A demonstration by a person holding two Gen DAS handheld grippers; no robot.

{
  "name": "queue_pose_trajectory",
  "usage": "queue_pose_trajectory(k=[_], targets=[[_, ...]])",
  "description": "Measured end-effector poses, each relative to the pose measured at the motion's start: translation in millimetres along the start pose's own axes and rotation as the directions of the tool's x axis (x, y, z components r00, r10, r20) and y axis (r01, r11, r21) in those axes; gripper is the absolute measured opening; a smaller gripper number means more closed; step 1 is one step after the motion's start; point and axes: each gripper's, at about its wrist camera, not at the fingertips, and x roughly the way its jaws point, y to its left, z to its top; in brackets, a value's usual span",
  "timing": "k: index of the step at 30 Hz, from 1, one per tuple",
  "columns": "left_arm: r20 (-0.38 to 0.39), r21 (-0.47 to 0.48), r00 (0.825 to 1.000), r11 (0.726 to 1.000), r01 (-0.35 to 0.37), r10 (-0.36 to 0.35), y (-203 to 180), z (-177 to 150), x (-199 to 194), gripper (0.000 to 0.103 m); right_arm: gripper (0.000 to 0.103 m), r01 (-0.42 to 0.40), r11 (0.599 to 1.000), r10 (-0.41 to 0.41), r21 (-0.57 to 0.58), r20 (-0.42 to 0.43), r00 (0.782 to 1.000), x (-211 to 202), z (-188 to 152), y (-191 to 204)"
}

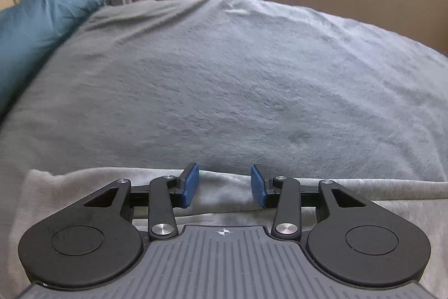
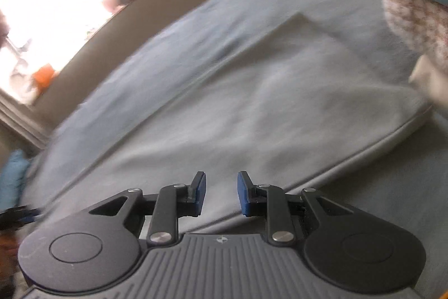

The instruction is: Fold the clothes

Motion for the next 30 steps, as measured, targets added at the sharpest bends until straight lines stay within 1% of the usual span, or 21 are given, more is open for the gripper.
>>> queue_pose_trajectory(k=[1, 3, 4, 5, 7, 9, 12, 13, 14, 15, 17, 18, 19, 20, 21, 23, 24, 26, 27, 29, 30], targets=[[0.02, 0.003, 1.0, 1.0, 0.0, -0.001, 4.9, -0.8, -12.0, 0.041, 0.003, 0.036, 0.999, -0.036, 0.009, 0.0, 0.999, 6.2, 2.0, -12.7], [0.061, 0.016, 0.998, 1.0, 0.003, -0.004, 14.1, -4.6, -38.7, 0.041, 0.002, 0.103, 0.995, -0.104, 0.006, 0.046, 0.994, -6.9, -2.9, -23.7], [0.08, 0.036, 0.997, 0.999, 0.005, -0.008, 17.9, -10.3, -56.4, 0.041, 0.006, 0.137, 0.991, -0.137, 0.005, 0.071, 0.988, -15.0, -5.8, -28.3], [0.09, 0.059, 0.996, 0.998, 0.007, -0.012, 20.0, -17.4, -72.7, 0.041, 0.008, 0.21, 0.977, -0.206, -0.025, 0.107, 0.973, -23.6, -10.3, -27.9], [0.079, 0.112, 0.997, 0.994, 0.009, -0.018, 19.5, -36.9, -102.9, 0.043, 0.012, 0.305, 0.948, -0.288, -0.087, 0.172, 0.942, -34.9, -17.6, -26.1], [0.037, 0.138, 0.999, 0.99, 0.033, -0.039, 14.5, -60.6, -127.7, 0.044, 0.012, 0.269, 0.952, -0.24, -0.146, 0.189, 0.952, -35.8, -13.5, -21.0], [0.004, 0.148, 0.997, 0.986, 0.075, -0.076, -4.9, -93.6, -160.2, 0.044, 0.014, 0.206, 0.955, -0.168, -0.215, 0.183, 0.969, -13.0, 12.8, -10.1], [-0.004, 0.138, 0.995, 0.985, 0.102, -0.102, -10.5, -101.6, -168.7, 0.044, 0.015, 0.242, 0.943, -0.208, -0.227, 0.163, 0.964, 2.1, 22.3, -12.6], [-0.011, 0.128, 0.992, 0.983, 0.128, -0.128, -16.1, -109.6, -177.1, 0.044, 0.014, 0.292, 0.926, -0.264, -0.24, 0.142, 0.954, 18.1, 31.5, -16.4], [-0.018, 0.117, 0.988, 0.981, 0.155, -0.154, -21.7, -117.6, -185.5, 0.044, 0.008, 0.339, 0.906, -0.318, -0.254, 0.121, 0.94, 34.0, 40.6, -20.2], [-0.036, 0.108, 0.981, 0.975, 0.195, -0.192, -31.3, -130.3, -199.0, 0.044, 0.005, 0.381, 0.874, -0.35, -0.301, 0.153, 0.924, 42.0, 49.0, -21.8], [-0.047, 0.108, 0.978, 0.972, 0.209, -0.205, -35.3, -135.9, -203.7, 0.044, 0.012, 0.454, 0.819, -0.402, -0.352, 0.213, 0.891, 44.2, 49.4, -12.3], [-0.06, 0.11, 0.975, 0.969, 0.221, -0.215, -38.9, -141.4, -206.6, 0.044, 0.013, 0.537, 0.742, -0.455, -0.401, 0.286, 0.843, 46.2, 48.9, -0.1], [-0.073, 0.113, 0.972, 0.966, 0.232, -0.225, -42.4, -146.8, -209.5, 0.044, 0.013, 0.563, 0.711, -0.46, -0.422, 0.326, 0.826, 46.1, 48.2, 6.2], [-0.086, 0.114, 0.969, 0.964, 0.24, -0.232, -44.5, -152.2, -211.9, 0.044, 0.013, 0.54, 0.726, -0.431, -0.425, 0.331, 0.84, 43.9, 49.8, 9.0], [-0.11, 0.113, 0.965, 0.962, 0.249, -0.237, -45.6, -162.5, -215.8, 0.044, 0.016, 0.395, 0.821, -0.304, -0.412, 0.271, 0.913, 43.3, 59.6, 9.3], [-0.122, 0.11, 0.963, 0.962, 0.252, -0.238, -45.0, -166.8, -216.7, 0.044, 0.02, 0.331, 0.857, -0.259, -0.394, 0.225, 0.939, 48.1, 66.3, 8.6], [-0.143, 0.103, 0.961, 0.962, 0.253, -0.238, -39.8, -172.4, -216.2, 0.044, 0.021, 0.312, 0.886, -0.276, -0.342, 0.152, 0.949, 69.3, 82.2, 0.5], [-0.142, 0.106, 0.963, 0.964, 0.246, -0.23, -36.6, -174.4, -217.5, 0.044, 0.019, 0.33, 0.895, -0.3, -0.301, 0.142, 0.943, 79.9, 92.9, -7.6], [-0.136, 0.112, 0.965, 0.964, 0.241, -0.225, -28.1, -177.2, -220.8, 0.044, 0.021, 0.422, 0.872, -0.385, -0.247, 0.184, 0.904, 89.7, 112.9, -12.9], [-0.141, 0.107, 0.964, 0.964, 0.242, -0.226, -24.0, -178.1, -221.8, 0.044, 0.023, 0.425, 0.875, -0.386, -0.232, 0.194, 0.902, 89.8, 117.5, -10.3]])
